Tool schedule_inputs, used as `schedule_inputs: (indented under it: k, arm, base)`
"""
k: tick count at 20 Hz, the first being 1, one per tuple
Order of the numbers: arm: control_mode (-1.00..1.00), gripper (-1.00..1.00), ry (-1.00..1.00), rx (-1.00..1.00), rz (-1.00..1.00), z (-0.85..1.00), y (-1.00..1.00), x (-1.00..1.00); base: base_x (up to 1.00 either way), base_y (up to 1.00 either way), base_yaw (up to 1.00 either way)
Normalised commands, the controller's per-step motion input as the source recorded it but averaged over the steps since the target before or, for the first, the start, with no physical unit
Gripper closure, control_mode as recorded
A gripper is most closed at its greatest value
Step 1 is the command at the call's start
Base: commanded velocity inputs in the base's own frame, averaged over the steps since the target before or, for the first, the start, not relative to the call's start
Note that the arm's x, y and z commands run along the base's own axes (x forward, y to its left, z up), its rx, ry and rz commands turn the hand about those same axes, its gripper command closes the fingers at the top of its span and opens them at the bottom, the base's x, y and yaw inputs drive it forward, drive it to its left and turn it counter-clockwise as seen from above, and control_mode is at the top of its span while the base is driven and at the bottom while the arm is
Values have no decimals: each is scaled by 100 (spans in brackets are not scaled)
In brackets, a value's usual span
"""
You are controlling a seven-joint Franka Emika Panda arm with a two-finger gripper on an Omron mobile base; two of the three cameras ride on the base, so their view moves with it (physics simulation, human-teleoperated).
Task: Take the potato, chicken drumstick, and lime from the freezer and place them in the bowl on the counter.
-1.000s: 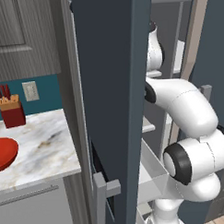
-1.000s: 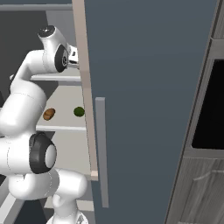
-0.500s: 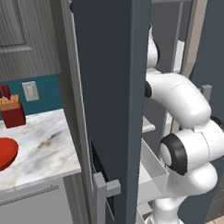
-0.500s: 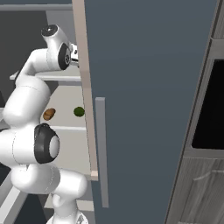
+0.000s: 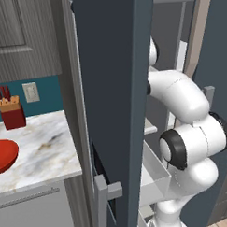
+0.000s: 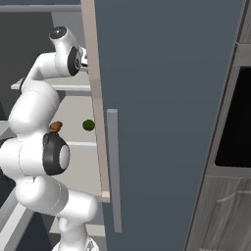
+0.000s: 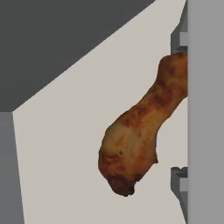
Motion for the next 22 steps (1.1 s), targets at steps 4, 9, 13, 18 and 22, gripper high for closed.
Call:
schedule_inputs:
  k: [4,9,13,18,22]
  arm:
    - [-100,-100,0,0,16,-20,3,11]
    - [-100,-100,0,0,20,-25,15,4]
    - [-100,-100,0,0,18,-29,35,0]
    - [-100,-100,0,0,9,-24,55,0]
    - [-100,-100,0,0,3,-19,65,-3]
  base:
    - [0,0,0]
    - [0,0,0]
    - [0,0,0]
    - [0,0,0]
    - [0,0,0]
